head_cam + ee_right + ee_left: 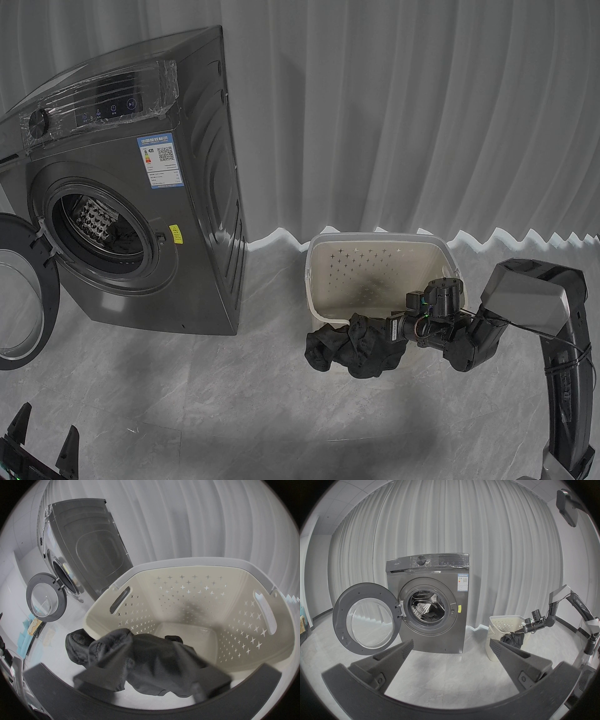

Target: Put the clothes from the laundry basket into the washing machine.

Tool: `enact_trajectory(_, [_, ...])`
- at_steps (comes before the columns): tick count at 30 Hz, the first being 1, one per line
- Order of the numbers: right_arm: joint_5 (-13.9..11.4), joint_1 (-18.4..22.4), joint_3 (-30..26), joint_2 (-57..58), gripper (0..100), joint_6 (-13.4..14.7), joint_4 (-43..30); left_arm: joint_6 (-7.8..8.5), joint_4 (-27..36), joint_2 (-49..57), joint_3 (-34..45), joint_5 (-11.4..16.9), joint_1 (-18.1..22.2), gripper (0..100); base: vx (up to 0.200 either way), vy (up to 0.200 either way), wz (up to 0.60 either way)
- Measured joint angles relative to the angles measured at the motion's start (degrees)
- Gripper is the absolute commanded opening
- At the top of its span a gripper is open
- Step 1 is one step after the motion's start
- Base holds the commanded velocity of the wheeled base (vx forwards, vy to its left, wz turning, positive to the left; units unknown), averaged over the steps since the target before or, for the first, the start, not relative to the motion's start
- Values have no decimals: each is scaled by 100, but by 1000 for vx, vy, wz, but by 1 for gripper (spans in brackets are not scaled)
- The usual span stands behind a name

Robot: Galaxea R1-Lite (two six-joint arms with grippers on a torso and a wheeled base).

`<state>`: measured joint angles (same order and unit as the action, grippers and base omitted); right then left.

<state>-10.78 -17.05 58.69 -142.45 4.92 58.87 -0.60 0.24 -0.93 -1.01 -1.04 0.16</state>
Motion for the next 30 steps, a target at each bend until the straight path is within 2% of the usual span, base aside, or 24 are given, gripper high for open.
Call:
enact_trajectory(15, [0,-152,-345,149,100,-110,52,0,0,0,0,2,0,100,0,0,0])
enact_trajectory(30, [0,-155,74,-190,100,-110,50,0,2,0,0,2,0,100,0,0,0])
